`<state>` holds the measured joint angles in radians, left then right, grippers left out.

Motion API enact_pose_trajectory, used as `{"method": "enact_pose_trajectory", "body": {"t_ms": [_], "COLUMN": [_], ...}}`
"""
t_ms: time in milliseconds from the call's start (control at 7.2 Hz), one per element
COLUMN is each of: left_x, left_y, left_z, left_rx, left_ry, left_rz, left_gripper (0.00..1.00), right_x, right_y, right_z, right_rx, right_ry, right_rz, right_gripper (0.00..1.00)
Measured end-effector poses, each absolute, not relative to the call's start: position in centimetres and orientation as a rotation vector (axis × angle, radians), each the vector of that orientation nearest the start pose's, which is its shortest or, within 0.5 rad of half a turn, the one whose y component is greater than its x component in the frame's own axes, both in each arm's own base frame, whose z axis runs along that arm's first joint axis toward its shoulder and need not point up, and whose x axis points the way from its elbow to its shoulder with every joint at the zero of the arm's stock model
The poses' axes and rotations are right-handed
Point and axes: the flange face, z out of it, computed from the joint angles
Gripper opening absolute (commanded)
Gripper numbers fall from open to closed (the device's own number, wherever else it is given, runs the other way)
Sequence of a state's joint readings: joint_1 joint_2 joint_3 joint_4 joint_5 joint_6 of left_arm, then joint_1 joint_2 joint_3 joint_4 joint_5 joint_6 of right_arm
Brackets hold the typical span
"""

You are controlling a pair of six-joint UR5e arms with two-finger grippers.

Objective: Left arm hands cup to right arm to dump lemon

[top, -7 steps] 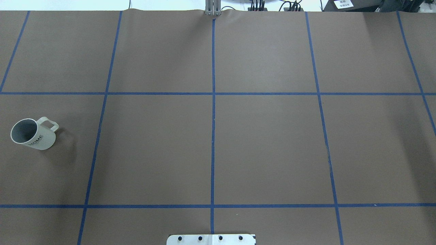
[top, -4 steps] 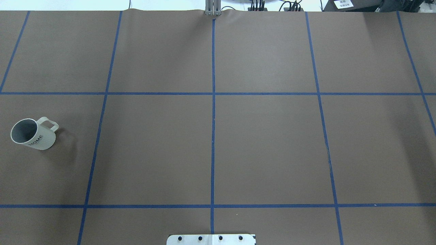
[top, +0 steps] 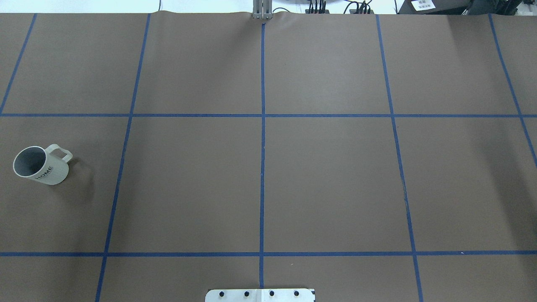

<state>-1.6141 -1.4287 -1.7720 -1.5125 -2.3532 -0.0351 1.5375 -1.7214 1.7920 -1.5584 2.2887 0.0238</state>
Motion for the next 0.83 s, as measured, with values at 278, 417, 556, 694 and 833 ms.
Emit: {"method": "enact_pose_trajectory", "body": {"t_ms": [278,417,556,694,833], "left_x": [-8.2,-8.2,-8.2,-8.3,-8.4], "left_y": [-43.2,-43.2,-43.2,-43.3,-43.3], "left_z": [62.4,61.7,61.6,61.9,62.2], "left_rx": [0.017,0.029,0.033,0.03,0.026], "left_ry": [0.786,0.785,0.779,0.766,0.75], "left_rz": [-0.07,-0.066,-0.064,-0.063,-0.064], "left_gripper": [1.0,1.0,1.0,1.0,1.0], "right_x": [4.1,3.8,3.6,3.6,3.6], "right_y": [-44.3,-44.9,-45.2,-45.3,-45.2], "right_z": [62.6,62.5,62.4,62.3,62.4], "right_rx": [0.038,0.038,0.04,0.041,0.039], "right_ry": [-0.772,-0.781,-0.781,-0.779,-0.773], "right_rz": [-0.053,-0.061,-0.066,-0.068,-0.068], "right_gripper": [1.0,1.0,1.0,1.0,1.0]}}
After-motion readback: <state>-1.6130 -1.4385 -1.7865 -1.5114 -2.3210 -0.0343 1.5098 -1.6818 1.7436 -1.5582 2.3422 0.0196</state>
